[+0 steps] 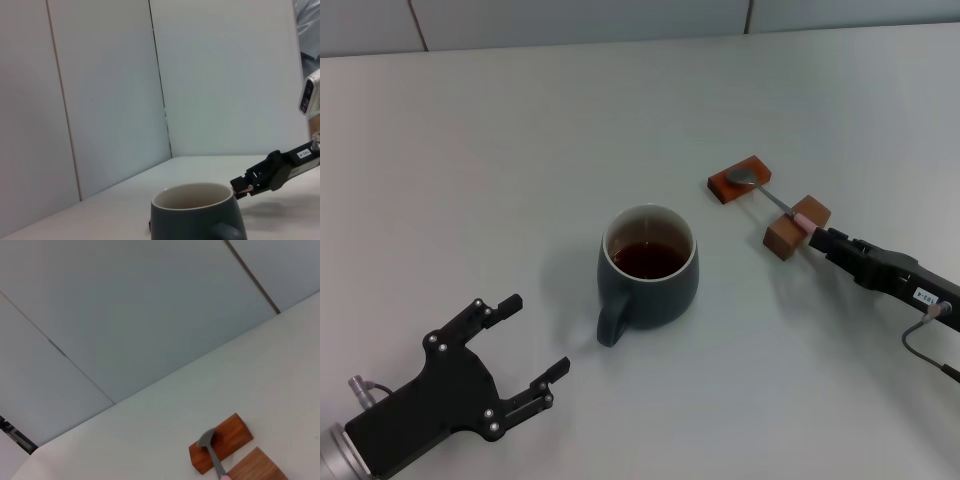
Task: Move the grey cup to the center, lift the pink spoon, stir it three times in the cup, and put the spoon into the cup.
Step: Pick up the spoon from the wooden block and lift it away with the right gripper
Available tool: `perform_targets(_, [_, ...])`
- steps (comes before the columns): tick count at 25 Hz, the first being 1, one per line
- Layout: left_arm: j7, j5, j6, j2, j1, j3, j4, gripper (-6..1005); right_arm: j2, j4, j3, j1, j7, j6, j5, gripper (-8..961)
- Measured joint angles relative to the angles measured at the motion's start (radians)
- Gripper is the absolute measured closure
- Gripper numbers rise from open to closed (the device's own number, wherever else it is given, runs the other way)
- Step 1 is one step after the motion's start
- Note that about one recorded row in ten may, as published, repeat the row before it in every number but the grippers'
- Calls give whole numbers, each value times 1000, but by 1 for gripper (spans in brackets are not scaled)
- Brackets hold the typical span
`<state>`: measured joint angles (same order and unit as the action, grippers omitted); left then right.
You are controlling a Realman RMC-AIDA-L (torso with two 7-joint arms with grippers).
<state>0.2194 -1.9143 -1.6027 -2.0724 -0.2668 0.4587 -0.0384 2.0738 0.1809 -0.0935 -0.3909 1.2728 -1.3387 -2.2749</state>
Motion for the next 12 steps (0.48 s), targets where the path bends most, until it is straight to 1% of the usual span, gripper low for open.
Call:
perform_targets(8, [0,0,0,1,0,0,0,197,1,-7,26,-15,9,72,0,754])
perform_targets(12, [0,0,-3,2,1,2,0,197,1,-6,28,-13,6,49,3,796])
